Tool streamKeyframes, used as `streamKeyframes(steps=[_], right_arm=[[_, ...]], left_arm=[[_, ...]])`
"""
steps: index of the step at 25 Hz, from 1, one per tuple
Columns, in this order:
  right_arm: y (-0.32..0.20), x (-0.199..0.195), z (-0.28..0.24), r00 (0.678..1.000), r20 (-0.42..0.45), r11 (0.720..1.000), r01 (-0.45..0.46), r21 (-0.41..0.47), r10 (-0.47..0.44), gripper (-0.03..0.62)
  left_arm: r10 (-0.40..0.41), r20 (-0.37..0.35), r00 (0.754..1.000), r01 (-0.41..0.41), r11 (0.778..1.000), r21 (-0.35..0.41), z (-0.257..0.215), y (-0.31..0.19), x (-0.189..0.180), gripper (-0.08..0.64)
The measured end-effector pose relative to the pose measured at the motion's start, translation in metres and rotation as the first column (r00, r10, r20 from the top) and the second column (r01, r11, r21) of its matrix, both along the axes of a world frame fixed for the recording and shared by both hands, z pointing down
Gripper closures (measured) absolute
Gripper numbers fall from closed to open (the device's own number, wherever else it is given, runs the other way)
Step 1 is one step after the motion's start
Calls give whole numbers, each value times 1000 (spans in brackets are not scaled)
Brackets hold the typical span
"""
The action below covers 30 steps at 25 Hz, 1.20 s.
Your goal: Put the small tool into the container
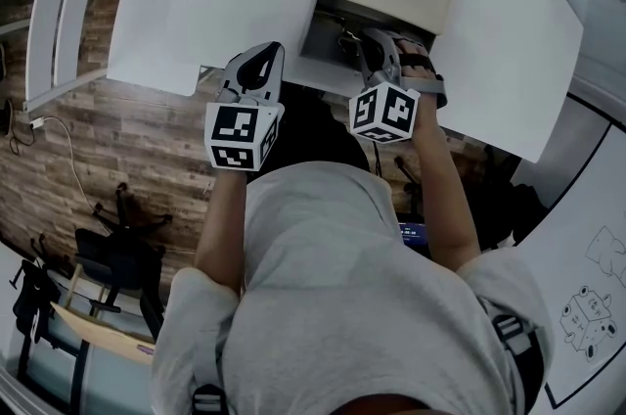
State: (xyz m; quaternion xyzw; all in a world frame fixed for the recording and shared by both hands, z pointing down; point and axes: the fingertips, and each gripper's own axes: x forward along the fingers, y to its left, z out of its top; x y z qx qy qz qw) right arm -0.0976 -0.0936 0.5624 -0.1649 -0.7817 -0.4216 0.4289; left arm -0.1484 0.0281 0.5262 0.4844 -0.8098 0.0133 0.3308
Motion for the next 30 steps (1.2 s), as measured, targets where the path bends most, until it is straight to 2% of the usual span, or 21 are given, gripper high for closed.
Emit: streamKeyframes(steps=[14, 17, 20, 30], right_arm=[[2, 6, 6, 999, -33, 999, -36, -20, 35, 558], [3, 8, 7, 998, -44, 999, -36, -28, 35, 537], [3, 10, 7, 998, -50, 999, -36, -32, 34, 480], [-1, 19, 7, 997, -61, 999, -45, -20, 44, 474]], left_arm=[[28, -14, 1000, -28, 1000, 4, 0, -2, 11, 537], [34, -17, 999, -34, 999, 10, -1, -4, 14, 537], [44, -16, 999, -43, 999, 13, -2, -7, 17, 537], [69, -13, 998, -69, 998, 11, -2, -11, 25, 537]])
